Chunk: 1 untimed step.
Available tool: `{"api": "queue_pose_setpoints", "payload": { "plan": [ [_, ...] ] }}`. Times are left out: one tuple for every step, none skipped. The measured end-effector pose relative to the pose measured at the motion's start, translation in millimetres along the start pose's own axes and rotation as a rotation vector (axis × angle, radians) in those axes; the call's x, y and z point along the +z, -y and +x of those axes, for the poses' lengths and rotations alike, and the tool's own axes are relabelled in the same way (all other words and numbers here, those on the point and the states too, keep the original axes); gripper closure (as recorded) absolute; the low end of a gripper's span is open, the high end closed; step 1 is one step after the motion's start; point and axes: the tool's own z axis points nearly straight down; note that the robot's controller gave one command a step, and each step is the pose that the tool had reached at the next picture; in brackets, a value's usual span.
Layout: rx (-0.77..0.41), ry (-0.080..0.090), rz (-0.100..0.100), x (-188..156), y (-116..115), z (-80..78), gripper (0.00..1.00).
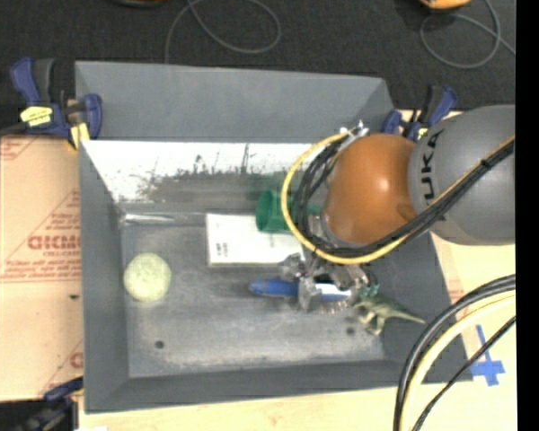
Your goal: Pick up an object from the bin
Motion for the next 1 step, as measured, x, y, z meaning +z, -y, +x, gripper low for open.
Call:
{"api": "queue_pose_setpoints", "payload": {
  "plan": [
    [0.000, 0.000, 0.000, -2.2, 0.0, 0.0, 1.00]
  ]
}}
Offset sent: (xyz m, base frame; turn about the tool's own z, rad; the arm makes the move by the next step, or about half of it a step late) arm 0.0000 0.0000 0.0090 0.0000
